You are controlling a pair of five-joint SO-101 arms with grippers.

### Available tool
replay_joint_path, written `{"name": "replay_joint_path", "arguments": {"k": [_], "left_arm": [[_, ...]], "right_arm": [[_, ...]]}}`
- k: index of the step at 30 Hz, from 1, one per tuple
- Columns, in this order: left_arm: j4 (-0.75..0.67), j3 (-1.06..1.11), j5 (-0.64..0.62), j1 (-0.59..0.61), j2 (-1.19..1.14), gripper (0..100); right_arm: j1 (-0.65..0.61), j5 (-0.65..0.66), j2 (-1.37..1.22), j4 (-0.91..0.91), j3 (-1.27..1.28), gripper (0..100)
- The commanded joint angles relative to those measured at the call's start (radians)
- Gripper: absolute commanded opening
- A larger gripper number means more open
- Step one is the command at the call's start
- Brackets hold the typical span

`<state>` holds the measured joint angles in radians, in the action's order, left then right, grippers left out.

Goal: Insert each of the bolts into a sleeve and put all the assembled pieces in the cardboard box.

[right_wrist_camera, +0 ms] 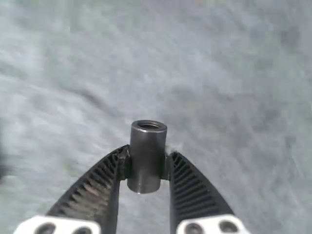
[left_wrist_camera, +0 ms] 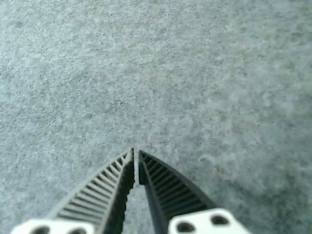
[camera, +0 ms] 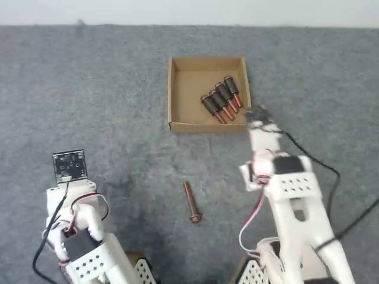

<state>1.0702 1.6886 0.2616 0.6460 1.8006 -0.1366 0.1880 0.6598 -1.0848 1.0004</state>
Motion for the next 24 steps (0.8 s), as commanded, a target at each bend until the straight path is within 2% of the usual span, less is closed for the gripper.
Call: {"name": "replay_joint_path", "arguments": {"k": [1, 5, 9, 15, 18, 24], "left_arm": [[-0.014, -0.004, 0.006, -0.002, 0.015, 1], [-0.012, -0.004, 0.006, -0.002, 0.015, 1], [-0.012, -0.004, 0.006, -0.002, 0.015, 1], [-0.049, -0.004, -0.002, -0.005, 0.017, 1], [-0.087, -0.012, -0.052, -0.043, 0.015, 1], [0.069, -0.196, -0.081, -0.173, 0.012, 1]], "right_arm": [[0.143, 0.048, 0.119, 0.019, 0.064, 0.7], [0.298, 0.091, 0.243, 0.068, 0.193, 0.7], [0.372, 0.152, 0.355, 0.157, 0.336, 0.7], [0.369, 0.161, 0.443, 0.151, 0.377, 0.9], [0.369, 0.164, 0.430, 0.151, 0.376, 0.7], [0.371, 0.166, 0.421, 0.154, 0.376, 0.7]]}}
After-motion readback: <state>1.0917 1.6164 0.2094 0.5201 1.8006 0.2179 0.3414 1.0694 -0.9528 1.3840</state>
